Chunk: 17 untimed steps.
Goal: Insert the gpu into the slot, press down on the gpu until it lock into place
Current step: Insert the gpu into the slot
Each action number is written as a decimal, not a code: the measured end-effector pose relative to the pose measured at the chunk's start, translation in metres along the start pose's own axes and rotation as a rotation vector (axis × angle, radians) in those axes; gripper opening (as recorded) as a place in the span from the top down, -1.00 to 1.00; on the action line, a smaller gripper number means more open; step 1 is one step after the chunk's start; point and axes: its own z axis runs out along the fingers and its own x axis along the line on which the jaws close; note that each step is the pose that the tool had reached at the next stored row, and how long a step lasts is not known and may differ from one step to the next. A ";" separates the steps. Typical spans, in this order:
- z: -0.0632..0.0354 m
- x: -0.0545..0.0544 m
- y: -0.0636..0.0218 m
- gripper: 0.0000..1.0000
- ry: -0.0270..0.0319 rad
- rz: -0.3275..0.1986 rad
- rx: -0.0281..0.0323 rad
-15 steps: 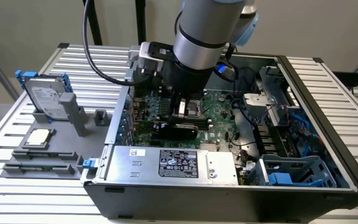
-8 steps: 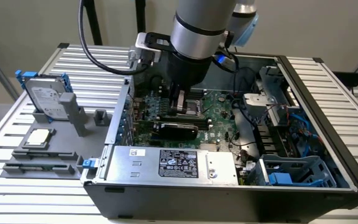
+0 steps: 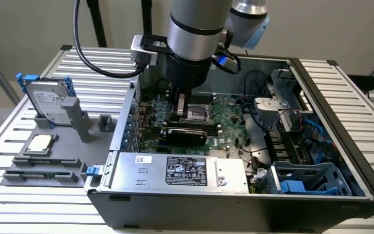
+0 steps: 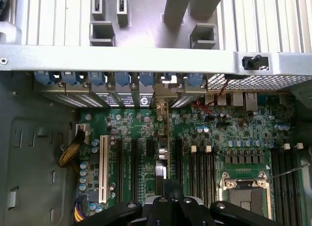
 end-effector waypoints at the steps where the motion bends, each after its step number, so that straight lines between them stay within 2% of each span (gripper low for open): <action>1: 0.0000 0.000 0.0000 0.79 0.0000 0.000 0.0000; 13: 0.0000 0.000 0.0000 0.79 0.0000 0.000 0.0000; 15: 0.0018 -0.001 0.0009 0.79 -0.0002 -0.001 0.0101; 17: 0.0048 -0.002 0.0010 0.79 -0.0003 -0.002 0.0175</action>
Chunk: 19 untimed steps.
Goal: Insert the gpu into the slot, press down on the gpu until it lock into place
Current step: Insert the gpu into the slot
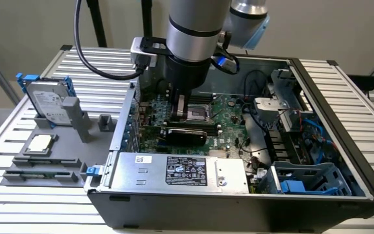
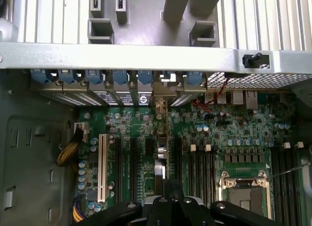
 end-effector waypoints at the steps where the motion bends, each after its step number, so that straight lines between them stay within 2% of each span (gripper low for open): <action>1: 0.0017 -0.001 0.0001 0.79 0.0000 0.000 0.0031; 4: 0.0075 -0.002 0.0010 0.79 0.0000 -0.001 0.0082; 8: 0.0151 -0.004 0.0037 0.79 0.0000 -0.001 0.0118; 15: 0.0280 -0.005 0.0051 0.79 0.0009 -0.001 0.0153; 19: 0.0338 -0.005 0.0050 0.79 0.0051 -0.001 0.0151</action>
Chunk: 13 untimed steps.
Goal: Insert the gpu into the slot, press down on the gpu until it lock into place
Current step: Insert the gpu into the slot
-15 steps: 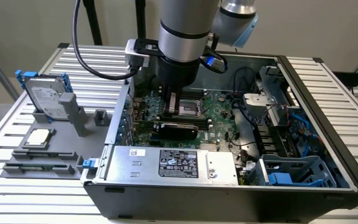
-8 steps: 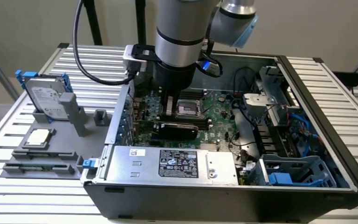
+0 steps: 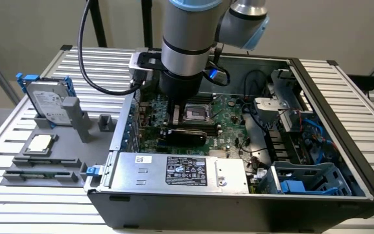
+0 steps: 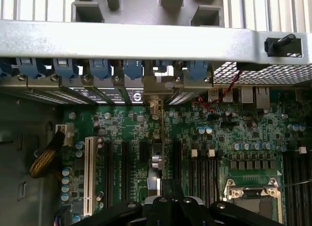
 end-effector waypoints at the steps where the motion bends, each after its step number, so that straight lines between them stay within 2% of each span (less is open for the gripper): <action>1: 0.0008 0.000 -0.0001 0.79 0.0009 0.000 0.0002; 5: 0.0017 0.000 -0.0001 0.79 0.0014 0.000 0.0006; 6: -0.0001 -0.001 0.0000 0.79 0.0000 0.000 0.0012; 7: -0.0039 -0.001 0.0001 0.79 -0.0018 0.000 0.0020; 9: -0.0138 -0.002 0.0010 0.79 0.0011 0.000 -0.0004; 13: -0.0322 -0.003 0.0002 0.79 0.0011 0.000 -0.0016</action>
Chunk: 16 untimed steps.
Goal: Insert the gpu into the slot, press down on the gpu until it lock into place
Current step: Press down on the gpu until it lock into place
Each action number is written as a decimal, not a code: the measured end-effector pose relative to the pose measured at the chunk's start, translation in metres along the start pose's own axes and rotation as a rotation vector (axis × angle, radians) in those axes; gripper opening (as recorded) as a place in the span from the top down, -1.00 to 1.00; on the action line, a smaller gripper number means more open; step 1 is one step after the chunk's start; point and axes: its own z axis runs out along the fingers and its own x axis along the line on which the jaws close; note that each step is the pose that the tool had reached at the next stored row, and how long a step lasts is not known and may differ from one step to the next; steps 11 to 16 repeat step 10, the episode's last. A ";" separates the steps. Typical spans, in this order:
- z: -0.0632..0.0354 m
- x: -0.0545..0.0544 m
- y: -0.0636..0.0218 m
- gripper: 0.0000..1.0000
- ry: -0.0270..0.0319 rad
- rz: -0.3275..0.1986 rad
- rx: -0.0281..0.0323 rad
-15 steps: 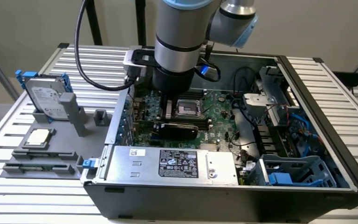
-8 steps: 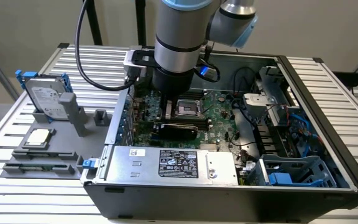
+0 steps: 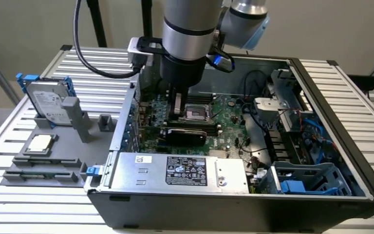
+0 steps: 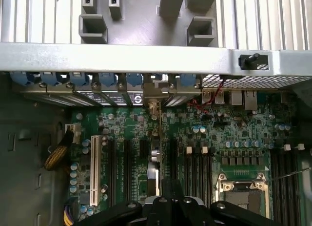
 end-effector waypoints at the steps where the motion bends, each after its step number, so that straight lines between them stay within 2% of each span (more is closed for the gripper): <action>1: -0.0047 0.000 -0.0011 0.79 -0.0001 0.000 -0.0006; 3: -0.0106 0.000 -0.0020 0.79 0.0000 0.000 -0.0019; 4: -0.0105 0.000 -0.0020 0.79 -0.0039 0.000 -0.0019; 16: -0.0107 0.000 -0.0020 0.79 -0.0036 0.000 -0.0021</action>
